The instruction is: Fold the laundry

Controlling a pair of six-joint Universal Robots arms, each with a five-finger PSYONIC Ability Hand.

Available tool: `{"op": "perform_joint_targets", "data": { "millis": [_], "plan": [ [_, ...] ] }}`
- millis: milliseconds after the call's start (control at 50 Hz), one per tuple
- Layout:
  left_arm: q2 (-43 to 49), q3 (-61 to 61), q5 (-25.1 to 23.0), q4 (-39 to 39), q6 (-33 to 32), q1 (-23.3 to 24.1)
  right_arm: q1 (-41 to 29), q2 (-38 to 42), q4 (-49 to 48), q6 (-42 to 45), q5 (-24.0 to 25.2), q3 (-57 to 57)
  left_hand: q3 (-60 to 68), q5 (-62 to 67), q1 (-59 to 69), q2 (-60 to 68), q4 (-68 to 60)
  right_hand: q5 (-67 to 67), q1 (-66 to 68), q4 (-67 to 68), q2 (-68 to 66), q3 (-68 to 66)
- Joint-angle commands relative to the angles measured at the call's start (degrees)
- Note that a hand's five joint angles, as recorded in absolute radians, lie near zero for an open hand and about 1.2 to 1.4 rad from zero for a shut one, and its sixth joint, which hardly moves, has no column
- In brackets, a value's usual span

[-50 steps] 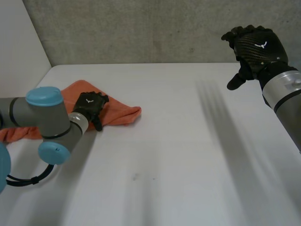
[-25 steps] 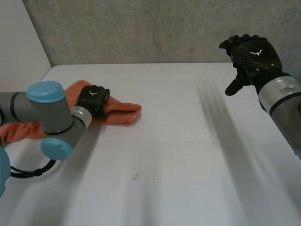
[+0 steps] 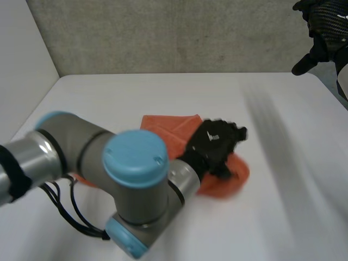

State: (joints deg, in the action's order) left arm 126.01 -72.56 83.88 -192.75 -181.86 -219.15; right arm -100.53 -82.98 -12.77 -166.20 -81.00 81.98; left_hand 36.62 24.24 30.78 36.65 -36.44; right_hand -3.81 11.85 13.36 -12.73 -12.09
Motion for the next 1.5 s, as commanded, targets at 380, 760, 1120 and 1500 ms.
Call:
{"op": "perform_joint_targets", "data": {
  "millis": [380, 760, 1120, 1500],
  "plan": [
    [-7.27, -6.10, 3.40, 6.67, -3.77, -20.08, -1.60, 6.33, 15.49, 0.62, 3.92, -2.18, -22.88, -20.50, -17.04, -22.90, 22.69, 3.81, -1.85, -3.36, 2.73, 2.09],
    [-7.70, -13.39, 4.01, 12.31, -3.86, -29.67, -9.77, 18.38, 22.79, 0.18, 3.84, -4.46, -18.17, -15.79, -12.32, -18.19, 17.98, 3.81, -1.85, -3.36, 2.73, 2.09],
    [-3.42, -4.29, -5.20, 11.60, -6.92, -27.49, -10.83, 17.51, 21.74, -0.97, 2.43, 2.30, -17.83, -15.45, -11.99, -17.86, 17.65, 3.81, -1.85, -3.36, 2.73, 2.09],
    [20.77, 26.93, -9.17, 19.68, -15.89, -19.74, -4.94, 7.04, 16.73, 0.79, 5.68, 16.80, -5.21, -2.84, 0.63, -5.24, 5.03, 3.81, -1.85, -3.36, 2.73, 2.09]
  ]
}}
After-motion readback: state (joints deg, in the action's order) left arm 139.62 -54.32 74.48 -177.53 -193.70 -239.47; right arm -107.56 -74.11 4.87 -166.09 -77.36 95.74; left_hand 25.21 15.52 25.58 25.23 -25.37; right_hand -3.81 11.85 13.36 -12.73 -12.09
